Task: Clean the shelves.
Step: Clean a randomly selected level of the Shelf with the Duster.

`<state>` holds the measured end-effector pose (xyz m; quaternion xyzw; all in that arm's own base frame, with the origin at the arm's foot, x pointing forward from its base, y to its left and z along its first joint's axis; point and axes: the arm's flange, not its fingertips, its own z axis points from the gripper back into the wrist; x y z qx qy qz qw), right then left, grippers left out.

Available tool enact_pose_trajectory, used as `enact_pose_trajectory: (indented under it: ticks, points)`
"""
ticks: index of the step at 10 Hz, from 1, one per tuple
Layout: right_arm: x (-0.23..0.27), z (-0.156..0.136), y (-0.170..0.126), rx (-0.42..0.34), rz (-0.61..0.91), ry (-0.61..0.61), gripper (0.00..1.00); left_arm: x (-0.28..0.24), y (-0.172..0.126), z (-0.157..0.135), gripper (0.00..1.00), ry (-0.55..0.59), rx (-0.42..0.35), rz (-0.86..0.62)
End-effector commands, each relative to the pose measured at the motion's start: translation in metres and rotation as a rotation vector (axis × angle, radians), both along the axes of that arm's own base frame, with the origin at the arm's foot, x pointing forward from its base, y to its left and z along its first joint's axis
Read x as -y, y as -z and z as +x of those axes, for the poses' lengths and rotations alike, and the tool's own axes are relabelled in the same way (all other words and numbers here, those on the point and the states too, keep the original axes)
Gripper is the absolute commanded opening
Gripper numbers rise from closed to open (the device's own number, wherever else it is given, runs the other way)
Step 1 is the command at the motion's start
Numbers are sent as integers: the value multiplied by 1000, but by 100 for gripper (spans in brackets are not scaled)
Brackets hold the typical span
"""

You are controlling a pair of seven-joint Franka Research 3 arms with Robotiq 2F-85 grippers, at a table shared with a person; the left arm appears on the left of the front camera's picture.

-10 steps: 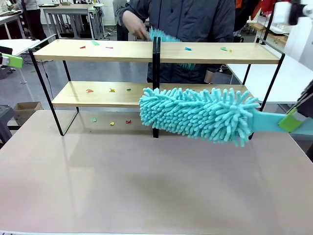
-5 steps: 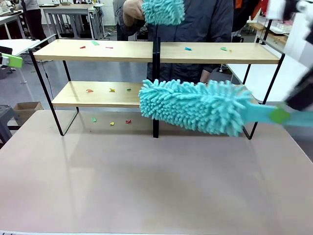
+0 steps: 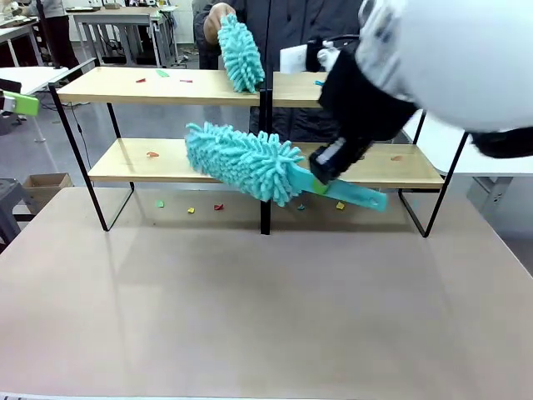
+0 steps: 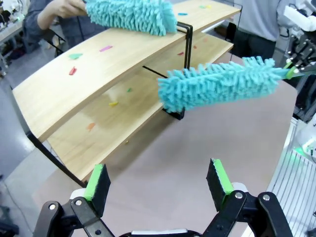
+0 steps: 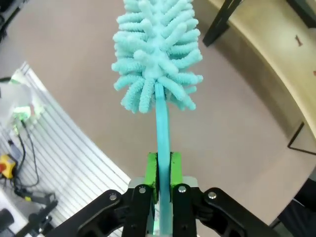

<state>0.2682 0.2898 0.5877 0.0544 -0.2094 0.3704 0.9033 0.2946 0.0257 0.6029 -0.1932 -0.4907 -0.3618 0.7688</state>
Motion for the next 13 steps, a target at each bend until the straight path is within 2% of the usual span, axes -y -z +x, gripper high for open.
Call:
enact_pose_trajectory:
  ticks: [1,2,3,4,5,6,7,9,11,13]
  points:
    - [-15,6,0,0,-17,59,12,0,0,0,100,7,3,1]
    - [0,0,0,0,0,0,12,0,0,0,100,7,3,1]
    - [0,0,0,0,0,0,12,0,0,0,100,7,3,1]
    - [-9,9,9,-2,-12,19,12,0,0,0,100,7,3,1]
    - [-20,19,15,45,0,118,12,0,0,0,100,7,3,1]
    - [-33,36,27,42,50,151,12,0,0,0,100,7,3,1]
    - [-50,48,37,13,119,108,12,0,0,0,100,7,3,1]
    - [-65,57,44,110,164,284,12,0,0,0,100,7,3,1]
    - [-84,55,53,100,152,428,12,0,0,0,100,7,3,1]
    - [-101,58,67,55,131,482,12,0,0,0,100,7,3,1]
